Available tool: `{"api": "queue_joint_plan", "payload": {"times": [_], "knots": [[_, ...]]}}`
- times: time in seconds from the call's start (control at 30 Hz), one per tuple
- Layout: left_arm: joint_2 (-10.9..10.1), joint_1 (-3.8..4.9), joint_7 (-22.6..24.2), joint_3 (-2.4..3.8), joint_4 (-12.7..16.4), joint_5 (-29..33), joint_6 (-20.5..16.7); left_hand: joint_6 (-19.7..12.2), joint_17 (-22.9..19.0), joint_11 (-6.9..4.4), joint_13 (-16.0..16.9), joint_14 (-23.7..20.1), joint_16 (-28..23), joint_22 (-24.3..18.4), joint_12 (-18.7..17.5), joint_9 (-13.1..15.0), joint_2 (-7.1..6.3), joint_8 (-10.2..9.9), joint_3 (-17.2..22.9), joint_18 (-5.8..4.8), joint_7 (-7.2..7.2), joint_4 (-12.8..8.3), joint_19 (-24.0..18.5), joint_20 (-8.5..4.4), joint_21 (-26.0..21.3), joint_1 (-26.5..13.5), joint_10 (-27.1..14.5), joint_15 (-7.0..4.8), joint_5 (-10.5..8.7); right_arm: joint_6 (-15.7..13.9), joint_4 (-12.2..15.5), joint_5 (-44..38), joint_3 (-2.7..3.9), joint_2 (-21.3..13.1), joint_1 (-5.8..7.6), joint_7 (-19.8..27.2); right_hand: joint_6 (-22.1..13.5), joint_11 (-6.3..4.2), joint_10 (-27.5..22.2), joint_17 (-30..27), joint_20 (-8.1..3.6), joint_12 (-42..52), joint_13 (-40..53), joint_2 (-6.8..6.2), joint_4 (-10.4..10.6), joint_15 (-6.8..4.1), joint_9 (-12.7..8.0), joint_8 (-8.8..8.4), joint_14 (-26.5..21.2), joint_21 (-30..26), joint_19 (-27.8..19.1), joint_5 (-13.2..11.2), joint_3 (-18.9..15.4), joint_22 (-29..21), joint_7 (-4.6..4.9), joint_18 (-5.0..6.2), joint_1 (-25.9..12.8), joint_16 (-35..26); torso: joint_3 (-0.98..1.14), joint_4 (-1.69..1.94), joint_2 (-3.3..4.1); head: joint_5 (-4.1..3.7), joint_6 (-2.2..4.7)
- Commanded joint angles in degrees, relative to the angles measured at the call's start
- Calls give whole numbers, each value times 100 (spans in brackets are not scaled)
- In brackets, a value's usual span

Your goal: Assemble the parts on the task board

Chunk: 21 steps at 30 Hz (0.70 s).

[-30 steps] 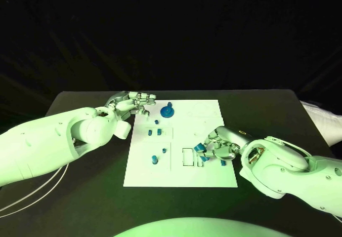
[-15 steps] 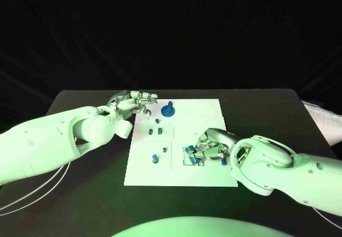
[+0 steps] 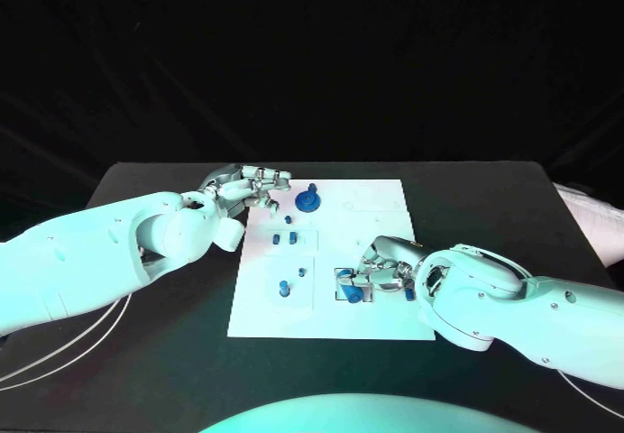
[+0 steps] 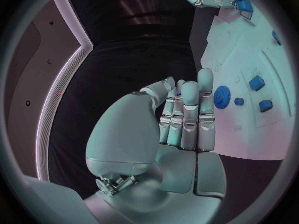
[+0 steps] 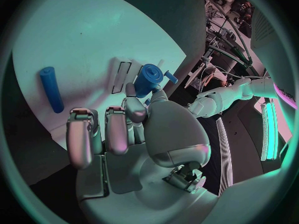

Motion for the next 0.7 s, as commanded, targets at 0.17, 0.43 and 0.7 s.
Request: {"api": "queue_joint_plan", "payload": {"times": [0.17,0.43,0.7], "knots": [[7,0,-79,3,16,23,132,-41,-8,10,9,-30,-36,-10,38,-10,9,19,10,110,7,-43,-2,15,-35,12,-39,-5,27,126,-5,-385,-9,11,-18,-212,33,35,36,11,-40,-45,73,-81,3,-41,125,-78,333,10,43,-712,-348,490,21,-105,-368,36,2,-5,-1,-1,8],[-9,-1,-86,3,19,22,135,-50,-10,14,9,-33,-37,-12,38,-12,9,17,12,110,12,-49,-2,15,-37,16,-49,-3,28,29,50,-621,-9,-35,-25,-204,48,36,40,11,-39,-130,99,-211,12,-40,230,-125,329,6,41,-1018,-597,490,20,-104,-649,30,5,-5,2,-1,5],[-19,-1,-102,3,16,20,154,-55,-14,16,8,-36,-38,-12,38,-13,9,15,13,110,15,-51,-2,16,-38,17,-55,-2,29,20,161,-669,-9,-97,-32,68,58,32,64,40,-40,-152,161,-322,-189,-42,318,-163,334,13,48,-1067,-536,508,17,-108,-176,46,9,-10,4,12,-4]]}}
